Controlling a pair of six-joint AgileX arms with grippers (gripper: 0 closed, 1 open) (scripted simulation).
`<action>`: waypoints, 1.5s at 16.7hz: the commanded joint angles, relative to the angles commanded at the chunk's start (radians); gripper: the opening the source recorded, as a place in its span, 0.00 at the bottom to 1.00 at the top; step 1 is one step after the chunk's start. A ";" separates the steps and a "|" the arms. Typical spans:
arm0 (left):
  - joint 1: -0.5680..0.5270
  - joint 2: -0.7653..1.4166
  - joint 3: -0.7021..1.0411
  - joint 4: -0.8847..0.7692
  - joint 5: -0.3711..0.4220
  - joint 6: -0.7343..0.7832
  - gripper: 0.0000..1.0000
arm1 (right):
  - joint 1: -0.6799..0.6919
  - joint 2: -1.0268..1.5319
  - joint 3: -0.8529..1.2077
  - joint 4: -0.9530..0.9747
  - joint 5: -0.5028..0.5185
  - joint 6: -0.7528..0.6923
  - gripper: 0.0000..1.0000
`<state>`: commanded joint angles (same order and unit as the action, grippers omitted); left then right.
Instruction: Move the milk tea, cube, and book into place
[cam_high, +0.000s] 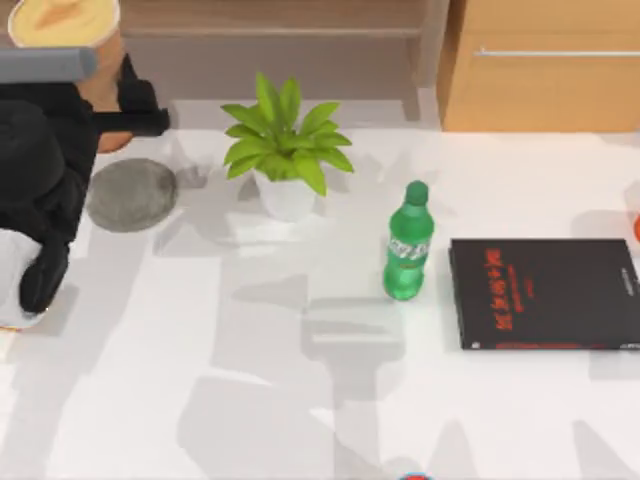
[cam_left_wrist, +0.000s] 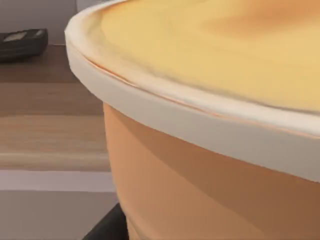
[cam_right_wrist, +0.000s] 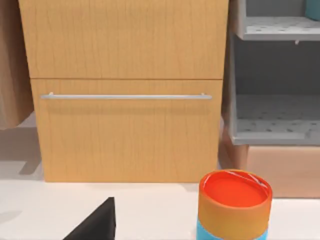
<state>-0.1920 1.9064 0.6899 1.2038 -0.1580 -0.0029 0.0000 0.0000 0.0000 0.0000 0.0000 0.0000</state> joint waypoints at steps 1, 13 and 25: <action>-0.005 0.022 -0.004 0.001 0.001 -0.001 0.00 | 0.000 0.000 0.000 0.000 0.000 0.000 1.00; -0.007 0.109 -0.004 0.060 -0.001 -0.003 0.00 | 0.000 0.000 0.000 0.000 0.000 0.000 1.00; -0.010 0.183 -0.011 0.136 0.001 -0.004 0.23 | 0.000 0.000 0.000 0.000 0.000 0.000 1.00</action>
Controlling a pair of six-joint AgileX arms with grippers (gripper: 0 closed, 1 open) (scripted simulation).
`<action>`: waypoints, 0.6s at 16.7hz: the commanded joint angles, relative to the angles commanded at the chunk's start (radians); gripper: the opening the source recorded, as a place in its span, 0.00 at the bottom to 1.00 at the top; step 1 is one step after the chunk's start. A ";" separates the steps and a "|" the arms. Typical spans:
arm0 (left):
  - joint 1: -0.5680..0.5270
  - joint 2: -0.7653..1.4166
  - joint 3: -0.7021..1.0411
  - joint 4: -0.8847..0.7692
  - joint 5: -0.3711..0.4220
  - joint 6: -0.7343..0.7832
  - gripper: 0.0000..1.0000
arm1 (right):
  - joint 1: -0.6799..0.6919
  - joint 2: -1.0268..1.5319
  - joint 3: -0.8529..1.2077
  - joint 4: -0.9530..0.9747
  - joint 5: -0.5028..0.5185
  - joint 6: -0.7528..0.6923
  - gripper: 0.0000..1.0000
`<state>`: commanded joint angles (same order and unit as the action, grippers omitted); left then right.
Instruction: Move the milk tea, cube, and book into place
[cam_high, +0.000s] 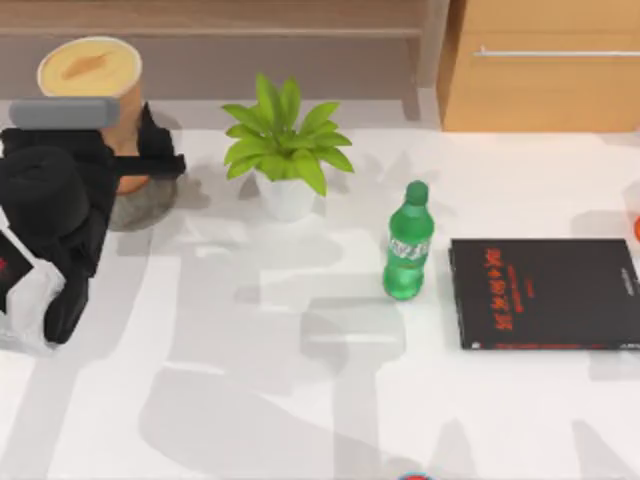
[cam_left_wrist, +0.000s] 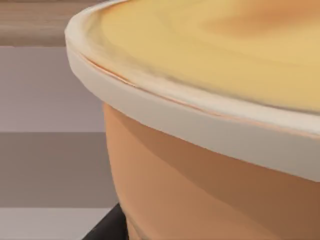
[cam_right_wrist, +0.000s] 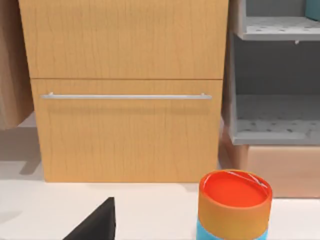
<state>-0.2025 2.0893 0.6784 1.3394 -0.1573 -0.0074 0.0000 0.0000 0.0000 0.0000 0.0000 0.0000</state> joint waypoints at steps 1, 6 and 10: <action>0.000 0.000 0.000 0.000 0.000 0.000 0.30 | 0.000 0.000 0.000 0.000 0.000 0.000 1.00; 0.000 0.000 0.000 0.000 0.000 0.000 0.68 | 0.000 0.000 0.000 0.000 0.000 0.000 1.00; 0.000 0.000 0.000 0.000 0.000 0.000 0.98 | 0.000 0.000 0.000 0.000 0.000 0.000 1.00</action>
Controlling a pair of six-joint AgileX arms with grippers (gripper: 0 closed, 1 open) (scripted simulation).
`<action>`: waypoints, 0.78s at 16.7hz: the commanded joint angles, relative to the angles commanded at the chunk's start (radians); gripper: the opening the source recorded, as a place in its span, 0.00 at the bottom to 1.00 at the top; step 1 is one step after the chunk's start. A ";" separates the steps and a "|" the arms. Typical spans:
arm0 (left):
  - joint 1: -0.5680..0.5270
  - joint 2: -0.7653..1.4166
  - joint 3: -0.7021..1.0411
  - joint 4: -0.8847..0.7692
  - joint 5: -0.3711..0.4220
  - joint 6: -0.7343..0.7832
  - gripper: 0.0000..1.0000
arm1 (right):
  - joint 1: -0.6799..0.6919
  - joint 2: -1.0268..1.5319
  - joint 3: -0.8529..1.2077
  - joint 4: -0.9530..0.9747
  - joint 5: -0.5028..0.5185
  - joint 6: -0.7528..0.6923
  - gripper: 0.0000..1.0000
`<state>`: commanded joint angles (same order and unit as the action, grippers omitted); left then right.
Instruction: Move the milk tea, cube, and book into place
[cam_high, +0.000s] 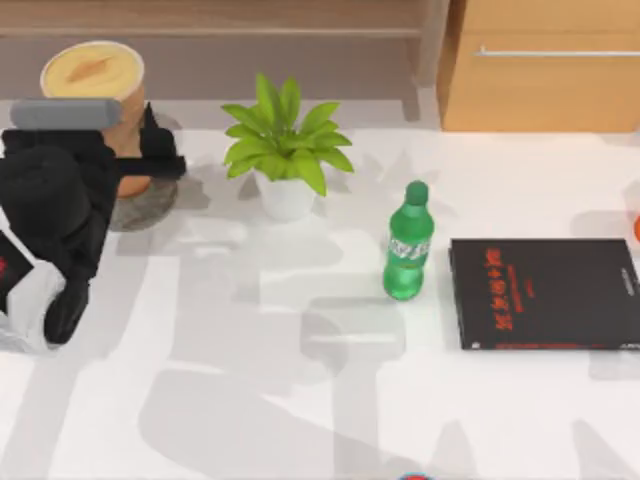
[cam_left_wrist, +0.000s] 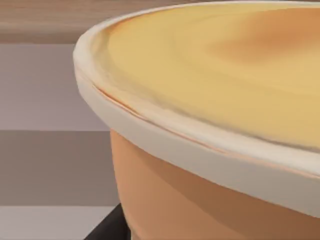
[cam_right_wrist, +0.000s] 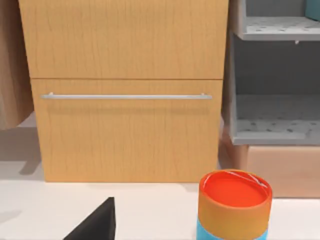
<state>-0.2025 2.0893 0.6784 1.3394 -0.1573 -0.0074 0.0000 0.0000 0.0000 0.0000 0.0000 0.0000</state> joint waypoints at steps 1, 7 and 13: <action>0.000 0.000 0.000 0.000 0.000 0.000 1.00 | 0.000 0.000 0.000 0.000 0.000 0.000 1.00; 0.000 0.000 0.000 0.000 0.000 0.000 1.00 | 0.000 0.000 0.000 0.000 0.000 0.000 1.00; -0.006 -0.025 -0.054 0.032 -0.008 0.000 1.00 | 0.000 0.000 0.000 0.000 0.000 0.000 1.00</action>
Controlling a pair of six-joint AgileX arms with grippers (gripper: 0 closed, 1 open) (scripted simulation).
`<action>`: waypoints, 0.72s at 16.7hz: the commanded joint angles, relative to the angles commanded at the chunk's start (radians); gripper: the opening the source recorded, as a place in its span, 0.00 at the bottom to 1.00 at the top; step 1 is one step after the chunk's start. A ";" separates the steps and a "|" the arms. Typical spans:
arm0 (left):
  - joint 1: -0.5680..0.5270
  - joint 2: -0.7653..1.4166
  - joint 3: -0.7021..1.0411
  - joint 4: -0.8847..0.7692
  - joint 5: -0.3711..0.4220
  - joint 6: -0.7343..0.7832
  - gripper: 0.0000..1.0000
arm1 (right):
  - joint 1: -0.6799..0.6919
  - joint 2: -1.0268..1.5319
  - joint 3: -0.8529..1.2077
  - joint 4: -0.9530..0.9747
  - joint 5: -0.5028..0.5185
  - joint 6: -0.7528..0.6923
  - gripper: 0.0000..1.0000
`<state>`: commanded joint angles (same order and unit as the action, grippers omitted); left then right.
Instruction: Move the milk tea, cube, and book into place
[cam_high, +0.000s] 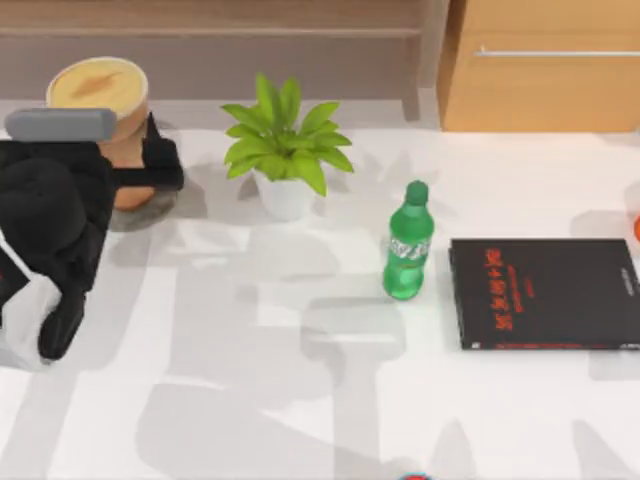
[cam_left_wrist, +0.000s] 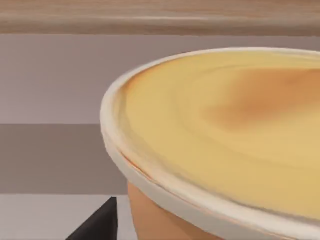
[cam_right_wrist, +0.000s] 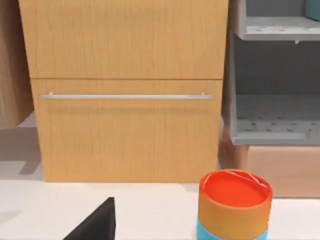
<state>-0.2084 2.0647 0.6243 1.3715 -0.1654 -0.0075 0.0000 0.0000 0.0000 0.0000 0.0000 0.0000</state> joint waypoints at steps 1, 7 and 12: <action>-0.003 -0.009 -0.023 0.012 -0.003 0.000 1.00 | 0.000 0.000 0.000 0.000 0.000 0.000 1.00; -0.005 -0.023 -0.067 0.038 -0.009 -0.001 1.00 | 0.000 0.000 0.000 0.000 0.000 0.000 1.00; -0.008 -0.129 -0.087 -0.044 -0.015 0.000 1.00 | 0.000 0.000 0.000 0.000 0.000 0.000 1.00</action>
<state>-0.2159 1.9358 0.5368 1.3275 -0.1807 -0.0079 0.0000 0.0000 0.0000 0.0000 0.0000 0.0000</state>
